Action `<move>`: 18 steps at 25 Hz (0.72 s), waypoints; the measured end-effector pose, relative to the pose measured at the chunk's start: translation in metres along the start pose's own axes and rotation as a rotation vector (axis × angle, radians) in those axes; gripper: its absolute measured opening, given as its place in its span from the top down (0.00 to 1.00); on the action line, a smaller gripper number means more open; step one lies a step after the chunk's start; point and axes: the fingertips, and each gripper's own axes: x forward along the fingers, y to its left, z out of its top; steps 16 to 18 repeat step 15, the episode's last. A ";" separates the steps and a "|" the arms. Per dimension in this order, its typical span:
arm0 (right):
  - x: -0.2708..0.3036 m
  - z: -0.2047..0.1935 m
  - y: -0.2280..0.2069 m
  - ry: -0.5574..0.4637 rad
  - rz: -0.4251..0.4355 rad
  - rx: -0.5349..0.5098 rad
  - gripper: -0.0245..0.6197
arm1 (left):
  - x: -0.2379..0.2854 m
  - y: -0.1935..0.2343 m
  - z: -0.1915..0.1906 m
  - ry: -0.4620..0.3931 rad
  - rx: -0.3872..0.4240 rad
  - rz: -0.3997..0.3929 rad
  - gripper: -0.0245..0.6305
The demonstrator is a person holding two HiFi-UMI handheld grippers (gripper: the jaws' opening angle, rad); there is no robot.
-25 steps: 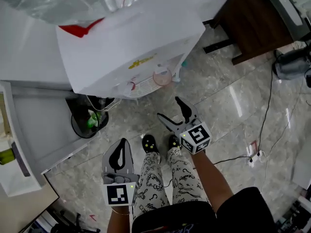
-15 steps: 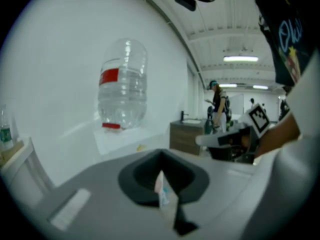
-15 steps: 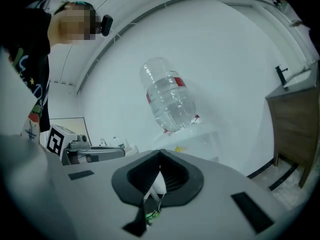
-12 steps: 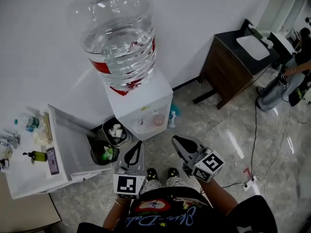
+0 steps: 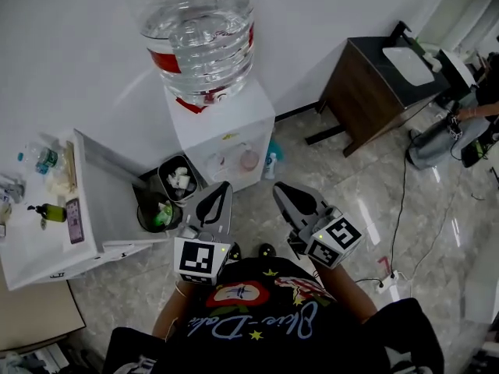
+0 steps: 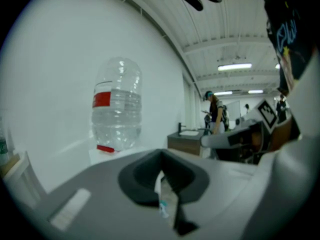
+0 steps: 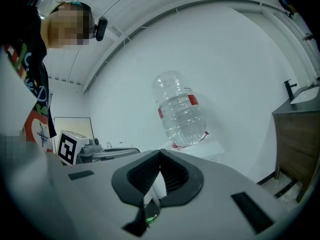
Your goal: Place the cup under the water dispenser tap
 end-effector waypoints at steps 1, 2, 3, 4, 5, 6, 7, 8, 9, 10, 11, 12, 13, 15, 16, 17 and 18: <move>0.001 0.000 0.001 0.000 0.003 -0.001 0.94 | -0.001 0.002 -0.001 0.001 -0.001 0.006 0.97; 0.003 0.000 0.002 0.000 0.007 -0.003 0.94 | -0.003 0.004 -0.002 0.002 -0.005 0.014 0.97; 0.005 0.000 0.003 0.001 0.013 -0.004 0.94 | -0.004 0.007 -0.003 0.004 -0.011 0.023 0.97; 0.007 0.001 0.004 0.001 0.018 -0.008 0.94 | -0.005 0.009 -0.004 0.006 -0.018 0.031 0.97; 0.009 0.001 0.005 0.003 0.023 -0.012 0.94 | -0.006 0.012 -0.005 0.008 -0.021 0.037 0.97; 0.010 0.001 0.006 0.004 0.027 -0.015 0.94 | -0.006 0.014 -0.005 0.009 -0.022 0.043 0.97; 0.012 0.001 0.007 0.006 0.030 -0.017 0.94 | -0.007 0.015 -0.005 0.009 -0.021 0.046 0.97; 0.013 0.001 0.007 0.007 0.033 -0.017 0.94 | -0.008 0.016 -0.004 0.009 -0.018 0.047 0.97; 0.015 0.001 0.007 0.008 0.036 -0.017 0.94 | -0.008 0.016 -0.003 0.008 -0.015 0.046 0.97; 0.016 0.001 0.007 0.008 0.037 -0.017 0.94 | -0.008 0.017 -0.002 0.005 -0.013 0.046 0.97; 0.017 0.001 0.007 0.008 0.037 -0.016 0.94 | -0.007 0.017 -0.001 0.004 -0.011 0.046 0.97; 0.018 0.001 0.006 0.007 0.038 -0.015 0.94 | -0.007 0.018 -0.001 0.004 -0.011 0.047 0.97; 0.019 0.001 0.006 0.005 0.041 -0.013 0.94 | -0.006 0.019 -0.001 0.004 -0.010 0.048 0.97; 0.022 0.002 0.005 0.001 0.046 -0.011 0.94 | -0.005 0.021 -0.001 0.004 -0.010 0.051 0.97; 0.022 0.002 0.005 0.001 0.046 -0.011 0.94 | -0.005 0.021 -0.001 0.004 -0.010 0.051 0.97; 0.022 0.002 0.005 0.001 0.046 -0.011 0.94 | -0.005 0.021 -0.001 0.004 -0.010 0.051 0.97; 0.022 0.002 0.005 0.001 0.046 -0.011 0.94 | -0.005 0.021 -0.001 0.004 -0.010 0.051 0.97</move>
